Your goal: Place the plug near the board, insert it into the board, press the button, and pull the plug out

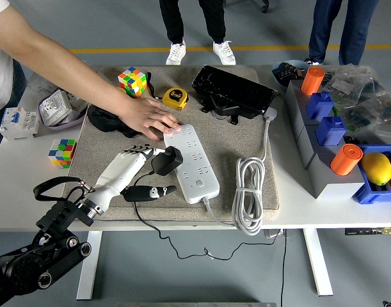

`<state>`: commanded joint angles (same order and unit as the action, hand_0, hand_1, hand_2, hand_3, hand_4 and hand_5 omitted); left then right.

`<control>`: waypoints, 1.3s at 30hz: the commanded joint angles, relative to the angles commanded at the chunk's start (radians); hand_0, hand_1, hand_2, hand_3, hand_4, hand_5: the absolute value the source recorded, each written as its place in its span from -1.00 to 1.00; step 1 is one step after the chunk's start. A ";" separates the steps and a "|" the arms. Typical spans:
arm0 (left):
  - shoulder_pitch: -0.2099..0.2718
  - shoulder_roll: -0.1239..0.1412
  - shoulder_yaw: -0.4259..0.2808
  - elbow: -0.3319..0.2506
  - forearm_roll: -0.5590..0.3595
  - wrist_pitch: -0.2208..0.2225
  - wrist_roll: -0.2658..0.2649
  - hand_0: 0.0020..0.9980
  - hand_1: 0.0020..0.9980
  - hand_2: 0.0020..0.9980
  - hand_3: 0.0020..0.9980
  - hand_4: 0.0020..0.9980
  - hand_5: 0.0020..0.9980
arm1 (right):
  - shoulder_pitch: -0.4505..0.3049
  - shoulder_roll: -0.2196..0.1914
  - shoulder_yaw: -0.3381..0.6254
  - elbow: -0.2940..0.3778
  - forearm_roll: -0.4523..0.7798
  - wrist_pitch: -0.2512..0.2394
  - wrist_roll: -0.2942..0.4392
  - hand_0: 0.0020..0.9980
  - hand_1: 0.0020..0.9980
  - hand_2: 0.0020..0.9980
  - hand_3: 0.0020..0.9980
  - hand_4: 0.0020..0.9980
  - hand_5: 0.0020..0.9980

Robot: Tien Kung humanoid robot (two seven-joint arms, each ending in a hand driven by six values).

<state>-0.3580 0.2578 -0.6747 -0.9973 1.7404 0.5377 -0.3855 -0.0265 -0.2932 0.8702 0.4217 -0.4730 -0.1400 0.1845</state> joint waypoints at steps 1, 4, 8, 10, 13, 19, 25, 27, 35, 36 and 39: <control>0.000 -0.001 0.002 0.003 0.001 0.001 0.000 0.67 0.66 0.65 0.57 0.88 0.42 | -0.001 0.000 0.001 0.001 -0.002 0.000 0.000 0.20 0.21 0.09 0.09 0.51 -0.50; -0.005 -0.004 0.004 0.008 0.006 0.002 0.003 0.68 0.66 0.65 0.56 0.89 0.42 | 0.000 0.000 0.003 0.002 -0.002 0.000 0.000 0.20 0.21 0.09 0.09 0.51 -0.51; -0.012 -0.010 0.009 0.014 0.016 0.004 0.008 0.68 0.66 0.65 0.56 0.89 0.42 | -0.001 0.002 0.007 0.001 -0.003 0.000 0.000 0.20 0.21 0.09 0.09 0.51 -0.51; -0.016 -0.013 0.013 0.015 0.019 0.004 0.012 0.67 0.66 0.64 0.56 0.89 0.42 | -0.001 0.002 0.009 0.002 -0.003 0.000 0.001 0.20 0.21 0.09 0.09 0.51 -0.51; -0.022 -0.018 0.021 0.018 0.025 0.002 0.022 0.67 0.66 0.64 0.56 0.89 0.42 | -0.001 0.001 0.010 0.002 -0.003 0.000 0.001 0.20 0.21 0.09 0.09 0.51 -0.51; -0.030 -0.026 0.034 0.023 0.030 -0.001 0.031 0.67 0.65 0.62 0.55 0.89 0.42 | -0.002 0.003 0.011 0.002 -0.004 0.000 0.001 0.20 0.21 0.09 0.09 0.51 -0.51; -0.043 -0.033 0.041 0.019 0.040 -0.001 0.040 0.66 0.64 0.62 0.54 0.89 0.42 | -0.001 0.003 0.012 0.002 -0.004 -0.002 0.004 0.20 0.21 0.09 0.09 0.51 -0.51; -0.050 -0.035 0.045 0.018 0.049 -0.001 0.046 0.66 0.64 0.62 0.54 0.89 0.42 | -0.001 0.003 0.013 0.002 -0.003 -0.002 0.005 0.20 0.21 0.09 0.09 0.51 -0.51; -0.070 -0.044 0.067 0.017 0.082 -0.006 0.074 0.64 0.61 0.57 0.51 0.90 0.42 | -0.001 0.004 0.014 0.002 -0.003 -0.003 0.007 0.20 0.21 0.09 0.09 0.51 -0.51; -0.071 -0.044 0.070 0.016 0.084 -0.006 0.076 0.64 0.61 0.57 0.51 0.90 0.42 | -0.001 0.004 0.014 0.002 -0.003 -0.003 0.007 0.20 0.21 0.09 0.09 0.51 -0.51; -0.078 -0.044 0.078 0.015 0.087 -0.009 0.085 0.64 0.61 0.57 0.51 0.90 0.42 | -0.001 0.004 0.013 0.002 -0.003 -0.003 0.007 0.20 0.21 0.09 0.09 0.51 -0.51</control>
<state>-0.4362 0.2142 -0.5969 -0.9820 1.8278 0.5284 -0.3006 -0.0274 -0.2893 0.8836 0.4240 -0.4758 -0.1432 0.1918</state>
